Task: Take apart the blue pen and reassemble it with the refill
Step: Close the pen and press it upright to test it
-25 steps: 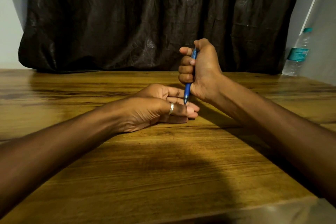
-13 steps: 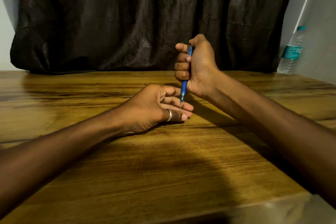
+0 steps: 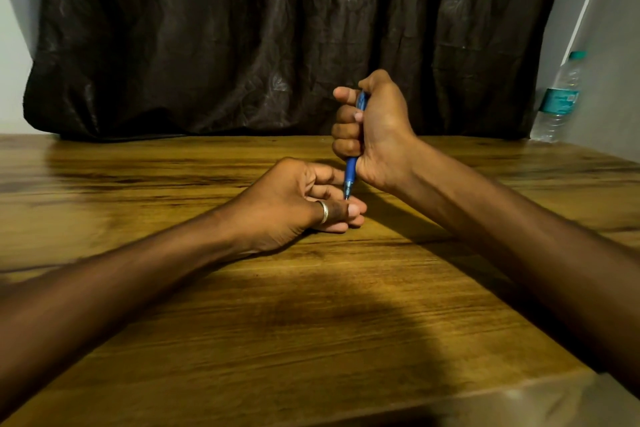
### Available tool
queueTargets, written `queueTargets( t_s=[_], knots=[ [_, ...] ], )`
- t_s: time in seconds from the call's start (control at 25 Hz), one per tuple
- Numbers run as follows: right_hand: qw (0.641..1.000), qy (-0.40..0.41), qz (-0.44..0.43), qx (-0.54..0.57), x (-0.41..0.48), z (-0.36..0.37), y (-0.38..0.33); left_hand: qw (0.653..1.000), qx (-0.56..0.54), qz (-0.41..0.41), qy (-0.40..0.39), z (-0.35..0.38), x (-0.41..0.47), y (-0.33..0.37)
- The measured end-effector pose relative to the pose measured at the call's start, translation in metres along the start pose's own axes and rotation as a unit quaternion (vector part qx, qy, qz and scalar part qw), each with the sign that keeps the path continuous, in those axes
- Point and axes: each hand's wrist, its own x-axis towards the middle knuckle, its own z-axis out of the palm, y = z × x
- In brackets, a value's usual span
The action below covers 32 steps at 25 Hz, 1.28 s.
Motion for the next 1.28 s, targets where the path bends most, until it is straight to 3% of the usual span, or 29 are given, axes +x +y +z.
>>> queueTargets(
  t_s=[0.48, 0.68, 0.84, 1.08, 1.28],
  knots=[
    [1.0, -0.007, 0.006, 0.019, 0.001, -0.001, 0.0, 1.0, 0.003, 0.007, 0.021, 0.001, -0.001, 0.001],
    [1.0, -0.018, 0.017, 0.018, 0.003, 0.001, 0.002, 0.99, -0.04, 0.027, 0.132, 0.002, 0.004, 0.004],
    [1.0, -0.017, 0.004, 0.003, 0.004, 0.006, 0.009, 0.984, -0.038, 0.022, 0.171, -0.002, 0.005, 0.003],
    [0.988, -0.036, -0.05, -0.142, 0.006, 0.005, 0.01, 0.969, -0.017, 0.038, 0.243, -0.017, 0.011, 0.006],
    [0.953, -0.05, -0.128, -0.269, 0.01, -0.001, 0.017, 0.97, 0.005, 0.036, 0.239, -0.029, 0.016, 0.001]
  ],
)
